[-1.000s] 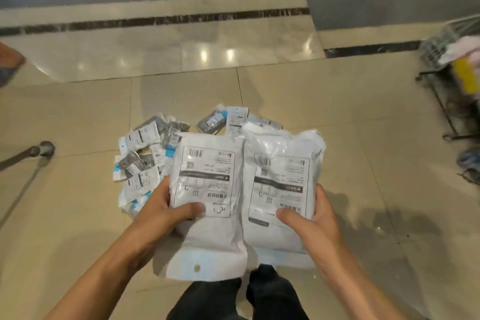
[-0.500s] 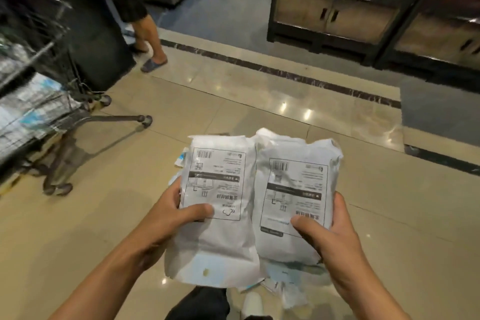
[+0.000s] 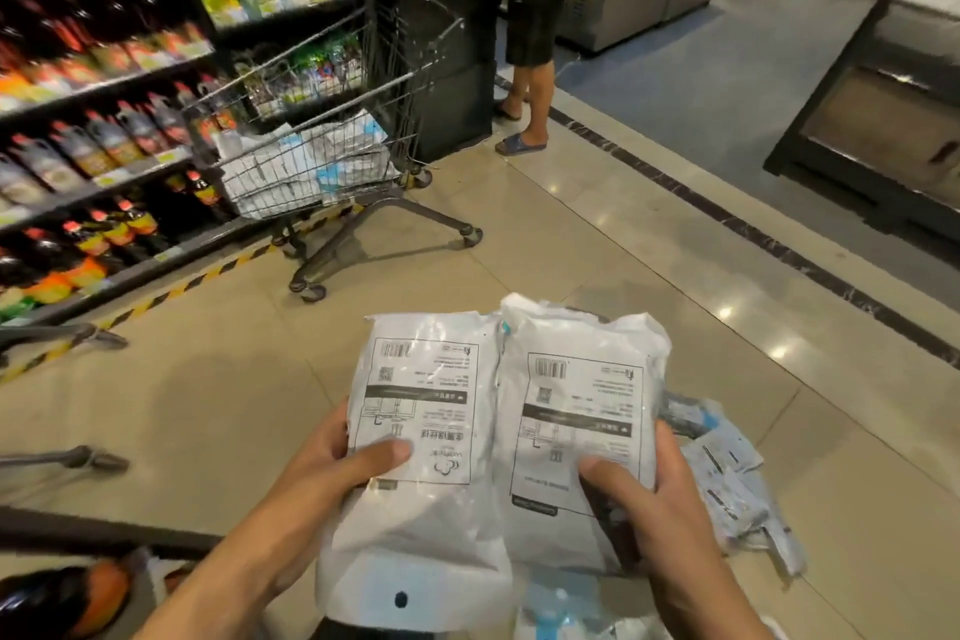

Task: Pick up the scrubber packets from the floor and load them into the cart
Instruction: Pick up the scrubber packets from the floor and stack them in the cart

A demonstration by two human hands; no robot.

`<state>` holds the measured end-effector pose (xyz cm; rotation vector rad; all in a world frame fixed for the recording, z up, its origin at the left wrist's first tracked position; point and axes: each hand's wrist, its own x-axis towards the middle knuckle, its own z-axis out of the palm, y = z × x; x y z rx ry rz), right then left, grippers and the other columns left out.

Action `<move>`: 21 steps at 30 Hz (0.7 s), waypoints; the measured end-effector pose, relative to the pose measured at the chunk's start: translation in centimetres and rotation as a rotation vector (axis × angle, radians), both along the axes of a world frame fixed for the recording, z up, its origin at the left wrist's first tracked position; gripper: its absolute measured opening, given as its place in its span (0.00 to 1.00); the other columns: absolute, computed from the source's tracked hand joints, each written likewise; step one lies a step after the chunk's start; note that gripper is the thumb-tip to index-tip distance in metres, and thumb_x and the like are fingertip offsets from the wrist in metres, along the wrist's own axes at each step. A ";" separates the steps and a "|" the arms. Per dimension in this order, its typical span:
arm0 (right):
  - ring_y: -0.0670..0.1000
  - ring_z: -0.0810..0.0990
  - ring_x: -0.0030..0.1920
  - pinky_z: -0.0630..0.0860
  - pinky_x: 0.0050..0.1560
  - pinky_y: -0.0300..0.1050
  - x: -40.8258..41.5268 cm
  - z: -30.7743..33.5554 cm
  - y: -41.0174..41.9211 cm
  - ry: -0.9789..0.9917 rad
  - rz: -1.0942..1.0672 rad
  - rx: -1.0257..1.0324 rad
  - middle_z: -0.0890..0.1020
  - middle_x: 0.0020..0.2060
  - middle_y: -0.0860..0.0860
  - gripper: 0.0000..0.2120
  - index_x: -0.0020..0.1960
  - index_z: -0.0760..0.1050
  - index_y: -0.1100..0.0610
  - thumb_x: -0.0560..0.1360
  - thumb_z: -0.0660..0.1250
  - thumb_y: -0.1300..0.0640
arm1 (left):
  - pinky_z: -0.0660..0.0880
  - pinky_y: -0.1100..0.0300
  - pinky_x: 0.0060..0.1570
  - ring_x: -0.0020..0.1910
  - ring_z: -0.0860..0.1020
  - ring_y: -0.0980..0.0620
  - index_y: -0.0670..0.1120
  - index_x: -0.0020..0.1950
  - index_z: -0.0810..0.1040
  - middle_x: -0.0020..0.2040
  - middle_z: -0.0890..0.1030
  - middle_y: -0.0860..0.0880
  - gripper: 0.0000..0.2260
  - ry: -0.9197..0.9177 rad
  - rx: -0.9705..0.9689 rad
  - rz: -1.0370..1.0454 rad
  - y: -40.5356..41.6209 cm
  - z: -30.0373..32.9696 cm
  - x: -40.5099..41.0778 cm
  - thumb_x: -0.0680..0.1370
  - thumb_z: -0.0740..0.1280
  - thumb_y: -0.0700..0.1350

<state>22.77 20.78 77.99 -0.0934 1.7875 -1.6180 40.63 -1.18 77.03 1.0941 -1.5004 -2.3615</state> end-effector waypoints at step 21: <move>0.42 0.87 0.41 0.78 0.35 0.31 0.1 1.6 -38.7 0.084 0.202 -0.022 0.88 0.44 0.44 0.21 0.60 0.77 0.52 0.71 0.77 0.68 | 0.82 0.57 0.48 0.57 0.86 0.46 0.49 0.67 0.80 0.58 0.87 0.46 0.21 0.001 -0.065 0.279 -33.7 1.5 3.1 0.74 0.72 0.37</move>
